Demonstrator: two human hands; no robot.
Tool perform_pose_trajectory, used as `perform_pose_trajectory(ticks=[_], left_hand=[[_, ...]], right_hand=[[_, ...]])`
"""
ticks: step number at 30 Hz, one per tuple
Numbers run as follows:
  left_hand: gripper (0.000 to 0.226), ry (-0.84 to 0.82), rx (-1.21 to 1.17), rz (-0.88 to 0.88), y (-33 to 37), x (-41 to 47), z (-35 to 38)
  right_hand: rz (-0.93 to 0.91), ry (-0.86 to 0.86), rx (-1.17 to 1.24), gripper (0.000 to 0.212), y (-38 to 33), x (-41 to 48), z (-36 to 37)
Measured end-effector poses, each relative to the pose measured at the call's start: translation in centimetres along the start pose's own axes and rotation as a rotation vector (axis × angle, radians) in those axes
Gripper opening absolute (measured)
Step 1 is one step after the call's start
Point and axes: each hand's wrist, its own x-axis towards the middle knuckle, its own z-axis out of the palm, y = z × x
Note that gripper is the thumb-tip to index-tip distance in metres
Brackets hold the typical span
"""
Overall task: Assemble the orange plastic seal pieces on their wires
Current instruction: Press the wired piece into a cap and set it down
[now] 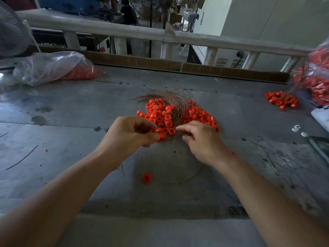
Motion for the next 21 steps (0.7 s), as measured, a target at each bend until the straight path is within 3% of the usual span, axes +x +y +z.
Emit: perform_pose_trajectory(ticks=[6, 10, 14, 21], left_hand=[[0.013, -0.036, 0.019, 0.014, 0.4, -0.3, -0.2], [0.019, -0.056, 0.092, 0.127, 0.6, -0.7, 0.0], [0.025, -0.12, 0.253, 0.341, 0.9, -1.4, 0.5], [0.023, -0.302, 0.106, 0.459, 1.4, -2.4, 0.7]], right_hand=[[-0.087, 0.301, 0.13, 0.015, -0.9, -0.5, -1.7], [-0.208, 0.414, 0.111, 0.011, -1.4, -1.5, -2.9], [-0.332, 0.456, 0.122, 0.01, -2.6, -2.4, -3.3], [-0.58, 0.411, 0.12, 0.012, -4.8, -3.5, -2.1]])
